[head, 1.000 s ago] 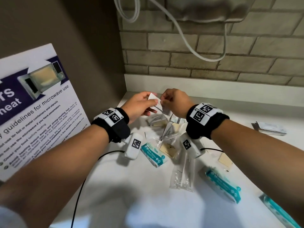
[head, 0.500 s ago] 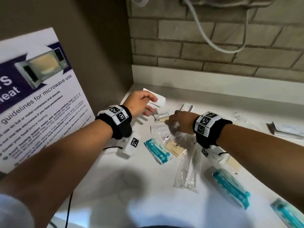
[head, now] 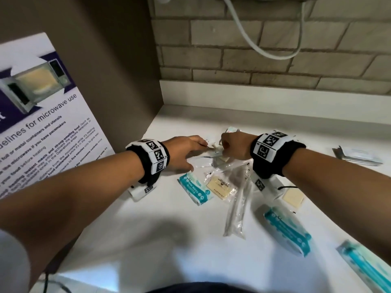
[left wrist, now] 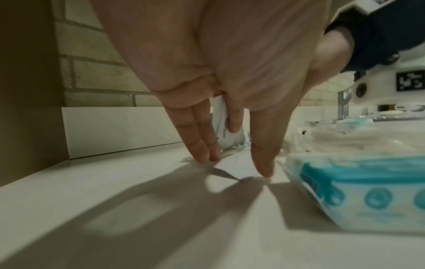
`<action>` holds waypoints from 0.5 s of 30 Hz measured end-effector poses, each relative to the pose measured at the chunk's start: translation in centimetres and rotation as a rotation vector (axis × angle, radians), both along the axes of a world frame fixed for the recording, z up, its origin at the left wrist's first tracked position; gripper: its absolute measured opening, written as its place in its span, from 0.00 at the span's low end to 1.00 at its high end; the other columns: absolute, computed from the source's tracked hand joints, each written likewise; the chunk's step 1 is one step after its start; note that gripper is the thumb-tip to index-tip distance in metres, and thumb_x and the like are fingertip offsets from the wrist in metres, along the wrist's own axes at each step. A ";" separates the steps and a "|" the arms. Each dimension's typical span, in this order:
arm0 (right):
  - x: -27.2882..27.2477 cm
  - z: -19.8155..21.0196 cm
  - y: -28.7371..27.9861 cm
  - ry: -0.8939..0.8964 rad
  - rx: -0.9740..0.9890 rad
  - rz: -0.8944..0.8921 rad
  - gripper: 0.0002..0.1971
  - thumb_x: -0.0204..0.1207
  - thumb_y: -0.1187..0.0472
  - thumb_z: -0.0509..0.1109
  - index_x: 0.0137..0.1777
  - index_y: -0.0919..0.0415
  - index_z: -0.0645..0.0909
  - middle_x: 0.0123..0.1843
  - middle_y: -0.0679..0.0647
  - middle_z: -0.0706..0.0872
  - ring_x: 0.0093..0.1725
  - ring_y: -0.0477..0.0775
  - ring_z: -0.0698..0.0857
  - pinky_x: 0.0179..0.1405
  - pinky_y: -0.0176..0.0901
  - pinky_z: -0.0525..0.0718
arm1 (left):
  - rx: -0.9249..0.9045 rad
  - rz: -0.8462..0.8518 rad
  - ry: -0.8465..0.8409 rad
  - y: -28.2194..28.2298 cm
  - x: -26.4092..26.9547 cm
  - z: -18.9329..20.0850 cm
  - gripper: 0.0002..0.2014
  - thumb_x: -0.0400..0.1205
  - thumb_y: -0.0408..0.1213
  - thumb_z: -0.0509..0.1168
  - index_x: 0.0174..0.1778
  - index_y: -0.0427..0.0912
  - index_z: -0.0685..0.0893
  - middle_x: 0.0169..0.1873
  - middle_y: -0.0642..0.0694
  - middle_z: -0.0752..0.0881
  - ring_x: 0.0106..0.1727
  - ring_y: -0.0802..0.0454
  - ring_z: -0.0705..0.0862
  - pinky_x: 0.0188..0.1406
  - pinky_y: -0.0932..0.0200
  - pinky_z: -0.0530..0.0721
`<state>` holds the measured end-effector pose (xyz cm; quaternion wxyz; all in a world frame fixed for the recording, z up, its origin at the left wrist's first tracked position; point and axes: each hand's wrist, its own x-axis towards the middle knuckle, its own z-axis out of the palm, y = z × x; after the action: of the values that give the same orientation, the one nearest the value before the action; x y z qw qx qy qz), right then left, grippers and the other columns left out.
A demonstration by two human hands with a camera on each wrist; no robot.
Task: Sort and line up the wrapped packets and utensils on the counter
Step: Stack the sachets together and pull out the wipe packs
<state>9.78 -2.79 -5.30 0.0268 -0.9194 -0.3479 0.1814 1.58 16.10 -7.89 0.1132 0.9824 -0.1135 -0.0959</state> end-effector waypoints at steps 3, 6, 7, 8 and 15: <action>-0.2 0.7 -0.2 0.222 0.169 -0.101 0.04 0.81 0.64 0.60 0.44 0.59 0.71 0.42 0.56 0.88 0.36 0.55 0.85 0.41 0.46 0.83 | 0.013 -0.004 0.024 -0.4 0.0 -0.1 0.31 0.73 0.37 0.75 0.74 0.49 0.77 0.74 0.61 0.70 0.66 0.56 0.77 0.67 0.60 0.80; -0.3 1.5 -0.5 0.429 0.352 -0.211 0.03 0.81 0.69 0.63 0.50 0.64 0.71 0.37 0.59 0.88 0.30 0.55 0.85 0.31 0.44 0.84 | -0.017 0.004 0.036 -0.5 0.1 0.0 0.28 0.73 0.36 0.75 0.71 0.52 0.80 0.67 0.61 0.74 0.57 0.56 0.81 0.60 0.59 0.85; -0.2 1.8 -0.6 0.469 0.389 -0.225 0.04 0.80 0.70 0.64 0.51 0.64 0.72 0.37 0.59 0.88 0.29 0.54 0.84 0.29 0.43 0.84 | -0.023 0.017 0.038 -0.6 0.1 0.0 0.28 0.73 0.35 0.75 0.70 0.51 0.80 0.66 0.60 0.75 0.55 0.56 0.82 0.58 0.59 0.85; -0.2 2.0 -0.7 0.493 0.413 -0.226 0.05 0.80 0.70 0.65 0.51 0.64 0.71 0.36 0.59 0.87 0.28 0.54 0.84 0.28 0.42 0.85 | -0.020 0.027 0.030 -0.6 0.1 -0.1 0.27 0.73 0.34 0.74 0.70 0.49 0.80 0.65 0.59 0.76 0.53 0.55 0.82 0.56 0.58 0.86; -0.3 2.3 -1.4 0.526 0.530 -0.239 0.02 0.81 0.69 0.63 0.48 0.63 0.74 0.34 0.54 0.88 0.28 0.52 0.84 0.30 0.41 0.84 | 0.007 0.049 -0.032 -1.2 0.1 -0.2 0.23 0.74 0.30 0.70 0.66 0.44 0.77 0.62 0.54 0.75 0.44 0.56 0.79 0.39 0.71 0.75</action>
<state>9.50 -4.21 -3.02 0.3725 -0.8367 -0.2543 0.3105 1.67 14.91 -8.10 0.1104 0.9866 -0.0911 -0.0780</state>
